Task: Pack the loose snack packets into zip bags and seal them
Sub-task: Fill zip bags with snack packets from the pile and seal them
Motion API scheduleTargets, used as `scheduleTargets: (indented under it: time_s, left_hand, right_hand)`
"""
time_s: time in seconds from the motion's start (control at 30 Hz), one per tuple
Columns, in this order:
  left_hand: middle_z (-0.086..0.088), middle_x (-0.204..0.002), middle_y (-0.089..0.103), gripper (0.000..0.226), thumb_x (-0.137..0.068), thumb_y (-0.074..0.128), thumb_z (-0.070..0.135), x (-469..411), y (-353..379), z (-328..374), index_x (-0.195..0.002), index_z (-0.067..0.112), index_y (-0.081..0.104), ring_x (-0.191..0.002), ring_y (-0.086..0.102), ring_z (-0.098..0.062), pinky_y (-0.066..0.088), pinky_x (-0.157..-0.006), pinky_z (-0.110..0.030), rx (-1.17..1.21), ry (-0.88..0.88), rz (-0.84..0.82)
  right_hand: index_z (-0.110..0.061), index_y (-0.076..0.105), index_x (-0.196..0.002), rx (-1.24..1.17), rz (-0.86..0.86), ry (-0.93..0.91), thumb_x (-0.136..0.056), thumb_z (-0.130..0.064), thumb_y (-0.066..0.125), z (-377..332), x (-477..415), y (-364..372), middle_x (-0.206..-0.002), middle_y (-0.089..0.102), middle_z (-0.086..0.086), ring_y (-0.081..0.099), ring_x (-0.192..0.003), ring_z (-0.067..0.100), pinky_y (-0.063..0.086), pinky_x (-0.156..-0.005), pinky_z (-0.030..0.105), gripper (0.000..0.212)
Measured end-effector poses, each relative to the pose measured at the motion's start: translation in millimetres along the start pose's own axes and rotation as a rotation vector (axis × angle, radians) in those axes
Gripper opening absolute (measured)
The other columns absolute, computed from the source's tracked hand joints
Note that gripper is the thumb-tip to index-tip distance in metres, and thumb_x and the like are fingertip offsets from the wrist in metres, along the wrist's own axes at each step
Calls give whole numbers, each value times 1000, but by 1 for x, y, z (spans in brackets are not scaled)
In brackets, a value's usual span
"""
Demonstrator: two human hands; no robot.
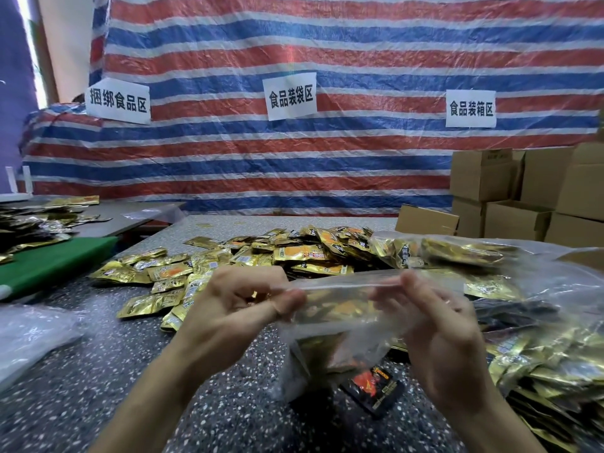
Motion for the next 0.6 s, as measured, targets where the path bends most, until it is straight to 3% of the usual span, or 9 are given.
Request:
scheduleTargets:
  time_s: [0.1, 0.23, 0.33, 0.4, 0.53, 0.6]
  left_hand:
    - [6, -70, 67, 27, -86, 59, 35, 0, 1, 2, -67, 21, 73, -67, 60, -9, 43, -62, -17, 87, -4, -4]
    - [-3, -73, 70, 27, -83, 61, 33, 1, -1, 1, -69, 16, 77, -70, 63, -16, 45, -63, -21, 196, -30, 22]
    - [-4, -77, 71, 34, -87, 55, 39, 1, -1, -6, -76, 16, 77, -75, 65, -20, 47, -66, -29, 158, -73, 41]
    - [0, -81, 73, 36, -91, 50, 43, 0, 2, -9, -82, 21, 76, -77, 67, -16, 50, -68, -25, 81, -75, 43]
    - [4, -78, 76, 26, -94, 60, 33, -1, -1, -8, -82, 18, 78, -73, 71, -12, 52, -64, -17, 49, -24, 78]
    - [4, -74, 75, 27, -94, 60, 31, 0, -6, -5, -79, 16, 77, -69, 70, -11, 50, -63, -14, 33, 17, 117]
  right_hand:
    - [-22, 82, -80, 50, 22, -48, -73, -72, 71, -4, 0, -2, -82, 76, 8, 66, -80, 22, 52, -82, 38, 51]
    - [-20, 81, -79, 101, 27, -73, -78, -73, 65, -5, 2, 1, -82, 76, 8, 62, -76, 22, 45, -81, 44, 55]
    - [-19, 80, -79, 145, 19, -90, -81, -75, 58, -4, 3, 2, -82, 76, 8, 65, -74, 20, 50, -77, 32, 60]
    - [-22, 80, -80, 152, 12, -108, -83, -76, 53, -4, 3, 4, -81, 76, 8, 67, -73, 21, 53, -71, 24, 61]
    - [-19, 78, -77, 131, 14, -79, -87, -74, 37, 1, 2, -1, -78, 75, 11, 70, -75, 25, 54, -77, 32, 68]
    - [-22, 77, -74, 209, 27, -100, -89, -63, 32, 1, 2, -3, -77, 75, 8, 72, -74, 19, 54, -75, 25, 63]
Point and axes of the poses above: each hand's wrist, its own x-axis away from the middle knuckle, its own y-axis out of the palm, z = x × y, the point moved 9 cm from there along -x, towards the middle knuckle
